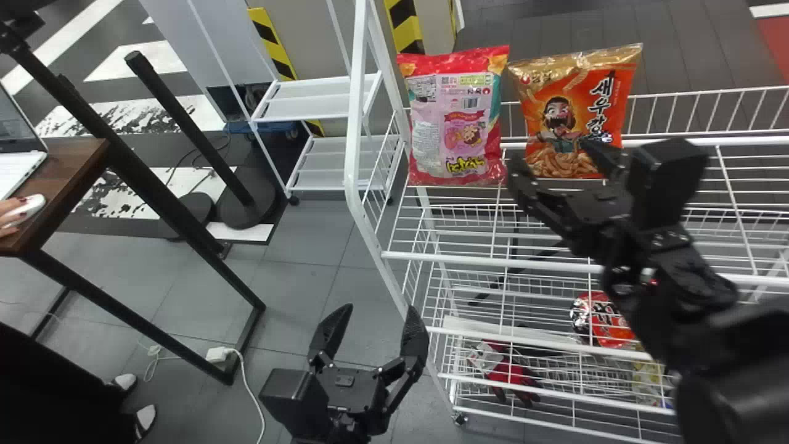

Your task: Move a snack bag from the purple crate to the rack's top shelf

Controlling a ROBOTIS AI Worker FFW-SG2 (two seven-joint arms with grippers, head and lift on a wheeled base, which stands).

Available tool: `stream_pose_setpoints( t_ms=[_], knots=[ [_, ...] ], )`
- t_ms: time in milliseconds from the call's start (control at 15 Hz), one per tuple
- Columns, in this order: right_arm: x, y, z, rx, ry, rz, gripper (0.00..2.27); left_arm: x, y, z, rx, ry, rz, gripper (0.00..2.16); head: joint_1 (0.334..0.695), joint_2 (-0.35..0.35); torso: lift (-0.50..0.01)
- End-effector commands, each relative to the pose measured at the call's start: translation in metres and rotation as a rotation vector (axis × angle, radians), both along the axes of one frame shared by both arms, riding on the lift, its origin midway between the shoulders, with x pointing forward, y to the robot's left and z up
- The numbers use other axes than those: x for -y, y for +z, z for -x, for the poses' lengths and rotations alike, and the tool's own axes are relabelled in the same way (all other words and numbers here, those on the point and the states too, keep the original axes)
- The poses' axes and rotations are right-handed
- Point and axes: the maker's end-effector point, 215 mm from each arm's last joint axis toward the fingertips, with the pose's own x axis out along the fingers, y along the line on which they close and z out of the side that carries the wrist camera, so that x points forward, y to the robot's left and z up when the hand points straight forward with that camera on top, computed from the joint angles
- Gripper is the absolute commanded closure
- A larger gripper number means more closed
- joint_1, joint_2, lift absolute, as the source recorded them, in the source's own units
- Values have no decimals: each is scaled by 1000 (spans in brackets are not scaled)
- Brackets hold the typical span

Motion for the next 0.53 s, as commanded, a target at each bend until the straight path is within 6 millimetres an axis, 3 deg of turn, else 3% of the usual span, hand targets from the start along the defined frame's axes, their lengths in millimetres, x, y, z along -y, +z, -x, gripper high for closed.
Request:
stream_pose_setpoints(
  t_ms=[0,200,467],
  knots=[
    [45,-9,22,-23,-20,80,167,6,4,-1,2,-7,1,134,695,320,0],
    [91,-24,52,-23,-33,107,167,7,8,1,4,-3,0,134,695,253,0],
    [136,-15,91,52,-66,112,167,6,10,4,4,1,-3,134,695,183,0]
  ],
)
